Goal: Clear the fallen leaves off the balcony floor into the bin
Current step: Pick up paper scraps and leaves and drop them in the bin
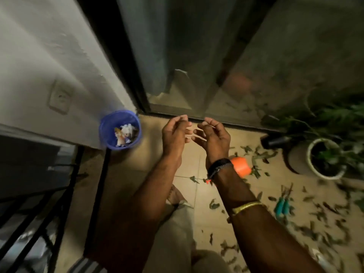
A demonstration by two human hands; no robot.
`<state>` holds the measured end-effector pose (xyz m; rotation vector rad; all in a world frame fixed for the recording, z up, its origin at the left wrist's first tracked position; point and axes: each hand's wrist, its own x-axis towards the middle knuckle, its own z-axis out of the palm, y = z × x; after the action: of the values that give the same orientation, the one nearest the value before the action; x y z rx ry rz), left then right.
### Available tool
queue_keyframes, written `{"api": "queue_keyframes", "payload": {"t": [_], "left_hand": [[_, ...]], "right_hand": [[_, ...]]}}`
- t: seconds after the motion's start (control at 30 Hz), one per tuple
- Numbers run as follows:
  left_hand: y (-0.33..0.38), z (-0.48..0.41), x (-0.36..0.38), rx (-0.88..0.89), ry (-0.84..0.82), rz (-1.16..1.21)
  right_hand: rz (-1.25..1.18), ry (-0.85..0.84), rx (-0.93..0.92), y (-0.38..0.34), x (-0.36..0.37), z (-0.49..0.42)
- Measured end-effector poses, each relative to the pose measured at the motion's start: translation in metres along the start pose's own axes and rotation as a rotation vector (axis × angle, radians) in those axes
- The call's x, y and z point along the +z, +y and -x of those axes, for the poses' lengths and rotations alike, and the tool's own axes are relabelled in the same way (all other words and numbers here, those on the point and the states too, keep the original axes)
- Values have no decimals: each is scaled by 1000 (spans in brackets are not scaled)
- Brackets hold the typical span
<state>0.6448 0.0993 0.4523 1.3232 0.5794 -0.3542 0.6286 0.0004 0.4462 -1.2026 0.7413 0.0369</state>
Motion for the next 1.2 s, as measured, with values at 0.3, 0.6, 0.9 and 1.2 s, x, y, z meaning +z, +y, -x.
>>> {"api": "queue_keyframes", "payload": {"t": [0.3,0.6,0.9,1.2], "left_hand": [[-23,176,91,56,-421,-331],[-69,336,154,104,-914,-635],[-127,434,207,34,-1330,-909],[-200,512,264,3,-1537,-1063]], "right_hand": [[-207,352,-174,-52,-155,156],[-369,833,-251,-24,-294,311],[-595,1265,-276,0,-358,389],[-784,1585,-268,31,-445,443]]}}
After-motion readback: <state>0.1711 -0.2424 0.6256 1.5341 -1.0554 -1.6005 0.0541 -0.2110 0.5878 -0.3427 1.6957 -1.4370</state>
